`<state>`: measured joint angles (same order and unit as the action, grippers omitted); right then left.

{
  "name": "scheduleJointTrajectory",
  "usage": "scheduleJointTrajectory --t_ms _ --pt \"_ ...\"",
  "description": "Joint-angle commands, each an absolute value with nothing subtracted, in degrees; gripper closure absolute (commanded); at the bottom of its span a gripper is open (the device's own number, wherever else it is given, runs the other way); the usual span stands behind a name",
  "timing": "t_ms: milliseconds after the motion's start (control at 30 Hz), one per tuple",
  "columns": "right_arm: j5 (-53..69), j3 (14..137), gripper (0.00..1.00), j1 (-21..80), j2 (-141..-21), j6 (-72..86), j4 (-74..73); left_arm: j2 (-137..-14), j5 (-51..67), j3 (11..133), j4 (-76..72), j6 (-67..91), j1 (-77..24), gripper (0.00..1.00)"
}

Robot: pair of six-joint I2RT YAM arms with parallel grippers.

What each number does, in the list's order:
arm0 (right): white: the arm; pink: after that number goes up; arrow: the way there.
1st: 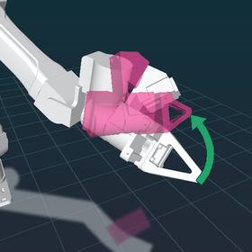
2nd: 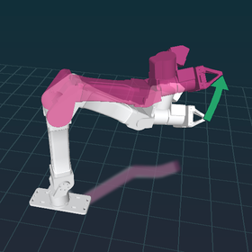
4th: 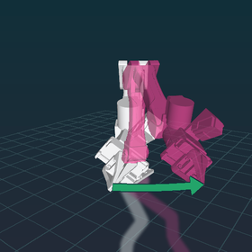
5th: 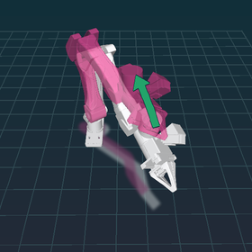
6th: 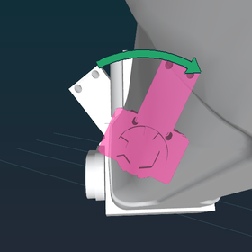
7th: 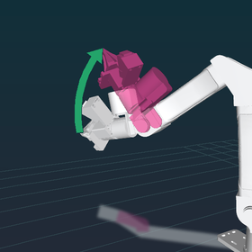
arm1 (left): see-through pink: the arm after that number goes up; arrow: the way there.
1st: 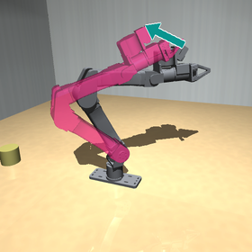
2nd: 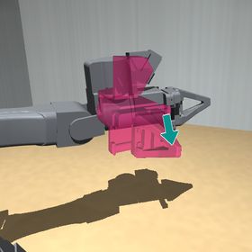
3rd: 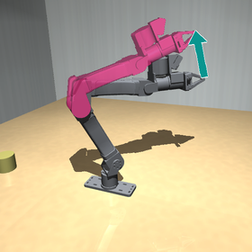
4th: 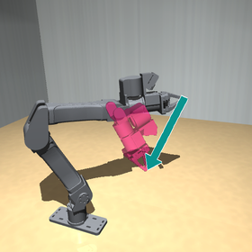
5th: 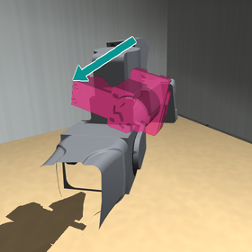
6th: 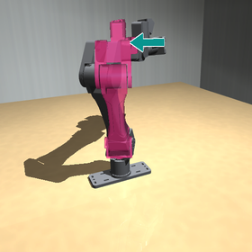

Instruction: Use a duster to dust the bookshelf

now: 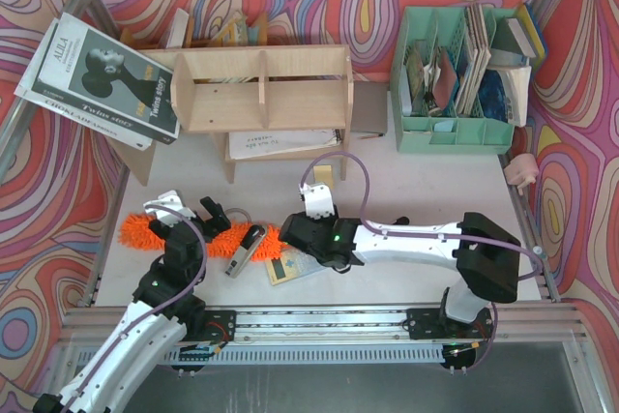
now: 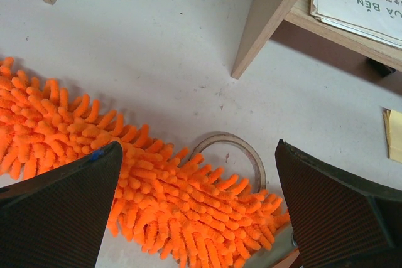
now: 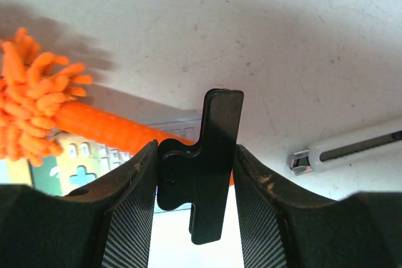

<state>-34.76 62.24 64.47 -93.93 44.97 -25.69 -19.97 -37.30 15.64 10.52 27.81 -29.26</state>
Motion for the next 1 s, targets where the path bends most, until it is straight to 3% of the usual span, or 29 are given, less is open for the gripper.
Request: scheduleJointTrajectory --t_ms 0,667,833,967 --pt "-39.70 61.14 0.58 63.67 -93.00 52.03 -32.43 -20.49 -37.73 15.03 8.81 26.98 -29.32 0.01" --pt "-35.24 51.48 0.56 59.68 -89.04 58.76 -30.22 -22.38 -37.79 15.38 8.01 26.94 -29.35 0.01" --pt "-35.07 51.44 0.49 59.46 -88.67 58.80 -29.42 -22.50 -37.81 15.38 8.00 26.89 -29.34 0.01" --pt "-35.22 52.13 0.37 59.41 -88.97 59.58 -30.54 -22.18 -38.09 15.40 8.34 26.98 -29.31 0.02"
